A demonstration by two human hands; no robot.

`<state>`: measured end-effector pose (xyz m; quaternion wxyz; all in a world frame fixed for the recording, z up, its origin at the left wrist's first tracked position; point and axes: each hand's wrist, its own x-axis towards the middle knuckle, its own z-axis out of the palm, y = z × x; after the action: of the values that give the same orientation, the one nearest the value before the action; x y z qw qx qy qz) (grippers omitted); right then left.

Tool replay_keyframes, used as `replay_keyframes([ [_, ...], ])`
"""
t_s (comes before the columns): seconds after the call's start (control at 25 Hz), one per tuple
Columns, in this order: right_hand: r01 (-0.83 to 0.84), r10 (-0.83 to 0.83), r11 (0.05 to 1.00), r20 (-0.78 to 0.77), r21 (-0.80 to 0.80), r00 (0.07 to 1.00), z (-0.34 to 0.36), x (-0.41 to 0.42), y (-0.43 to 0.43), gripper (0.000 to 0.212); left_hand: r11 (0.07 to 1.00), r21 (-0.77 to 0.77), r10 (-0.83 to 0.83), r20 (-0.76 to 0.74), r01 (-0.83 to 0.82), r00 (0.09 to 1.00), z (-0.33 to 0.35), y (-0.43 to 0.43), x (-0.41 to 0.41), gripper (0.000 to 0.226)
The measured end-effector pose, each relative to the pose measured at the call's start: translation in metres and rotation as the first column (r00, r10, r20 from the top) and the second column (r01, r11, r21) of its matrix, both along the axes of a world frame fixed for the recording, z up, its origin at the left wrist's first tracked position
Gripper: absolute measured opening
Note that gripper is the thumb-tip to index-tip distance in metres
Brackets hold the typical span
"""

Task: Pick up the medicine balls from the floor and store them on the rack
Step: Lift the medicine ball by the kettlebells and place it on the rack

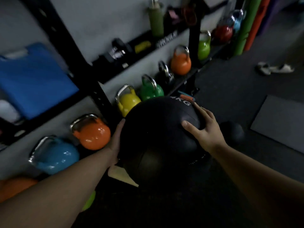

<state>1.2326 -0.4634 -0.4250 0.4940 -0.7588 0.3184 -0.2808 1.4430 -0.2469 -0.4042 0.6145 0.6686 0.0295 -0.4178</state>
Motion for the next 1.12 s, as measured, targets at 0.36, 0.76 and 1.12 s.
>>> replay_keyframes([
  [0.36, -0.142, 0.229, 0.956, 0.353, -0.256, 0.907, 0.331, 0.049, 0.082, 0.089, 0.94, -0.304, 0.255, 0.314, -0.157, 0.915, 0.339, 0.119, 0.004, 0.058],
  [0.76, -0.395, 0.494, 0.869, 0.532, -0.296, 0.687, 0.496, 0.11, 0.252, 0.088, 0.869, -0.41, 0.481, 0.561, -0.279, 0.674, 0.515, 0.328, -0.006, 0.058],
  [1.12, -0.498, 0.609, 0.788, 0.575, -0.362, 0.546, 0.585, 0.212, 0.389, 0.112, 0.822, -0.431, 0.569, 0.643, -0.371, 0.513, 0.615, 0.476, 0.027, 0.056],
])
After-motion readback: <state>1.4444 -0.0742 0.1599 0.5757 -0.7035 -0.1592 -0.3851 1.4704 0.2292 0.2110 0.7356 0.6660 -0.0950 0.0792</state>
